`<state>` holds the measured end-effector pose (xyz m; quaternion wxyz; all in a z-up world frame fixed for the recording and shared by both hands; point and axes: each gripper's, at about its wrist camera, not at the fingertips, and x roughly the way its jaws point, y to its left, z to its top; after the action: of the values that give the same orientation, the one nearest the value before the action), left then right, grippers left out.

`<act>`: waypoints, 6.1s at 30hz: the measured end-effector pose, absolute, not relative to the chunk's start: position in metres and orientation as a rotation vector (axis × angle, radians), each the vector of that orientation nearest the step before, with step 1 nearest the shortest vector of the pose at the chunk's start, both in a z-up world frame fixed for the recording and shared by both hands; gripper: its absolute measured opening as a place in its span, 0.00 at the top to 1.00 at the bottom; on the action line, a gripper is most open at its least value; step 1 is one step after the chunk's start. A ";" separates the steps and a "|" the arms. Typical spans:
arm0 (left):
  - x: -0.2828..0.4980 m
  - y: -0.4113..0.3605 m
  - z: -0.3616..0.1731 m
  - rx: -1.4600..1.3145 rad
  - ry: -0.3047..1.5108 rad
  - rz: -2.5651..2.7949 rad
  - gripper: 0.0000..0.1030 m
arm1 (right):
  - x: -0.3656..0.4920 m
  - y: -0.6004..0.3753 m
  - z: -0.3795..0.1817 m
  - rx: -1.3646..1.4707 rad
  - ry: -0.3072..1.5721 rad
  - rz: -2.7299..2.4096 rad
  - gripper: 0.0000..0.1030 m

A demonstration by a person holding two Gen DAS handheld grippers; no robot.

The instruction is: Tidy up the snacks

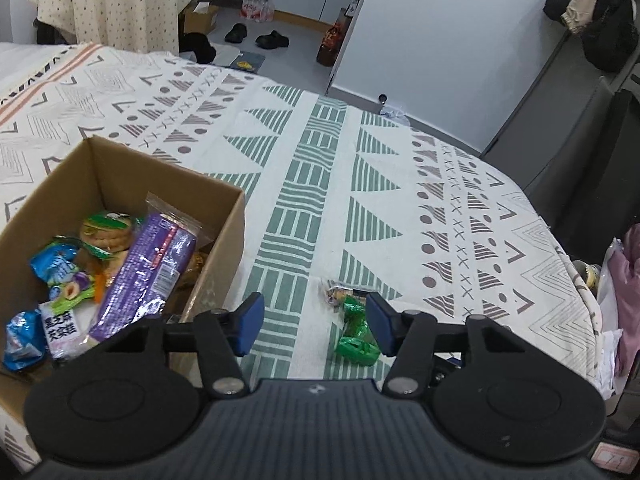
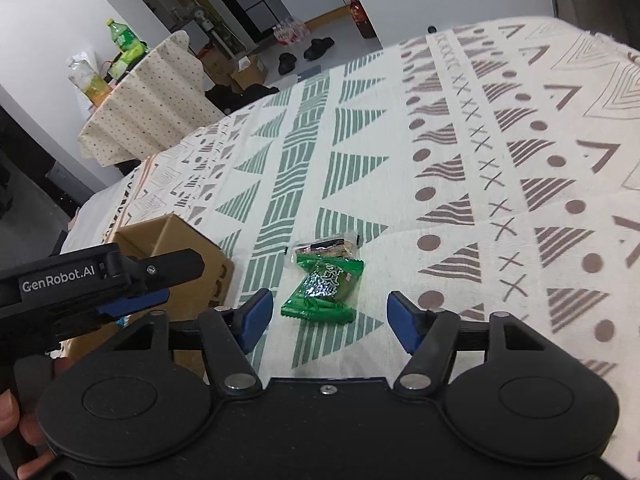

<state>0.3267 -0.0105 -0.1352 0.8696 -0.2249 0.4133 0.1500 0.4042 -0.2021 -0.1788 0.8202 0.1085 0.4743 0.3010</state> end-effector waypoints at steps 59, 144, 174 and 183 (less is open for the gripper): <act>0.405 -0.055 -0.202 -0.299 0.989 0.320 0.50 | 0.443 -0.235 -0.206 0.219 1.040 0.495 0.72; 0.201 0.161 -0.077 -0.583 0.810 0.457 0.29 | 0.292 -0.051 -0.080 0.031 0.809 0.832 0.72; 0.132 0.119 -0.021 -0.418 0.797 0.374 0.02 | 0.227 -0.114 -0.039 0.240 0.778 0.713 0.27; 0.104 0.094 -0.001 -0.374 0.757 0.361 0.00 | 0.198 -0.139 -0.022 0.246 0.720 0.727 0.09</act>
<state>0.1038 0.0938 -0.0015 0.8965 -0.1807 0.3652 0.1742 0.1979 -0.1387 -0.0222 0.8647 0.1175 0.3436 0.3470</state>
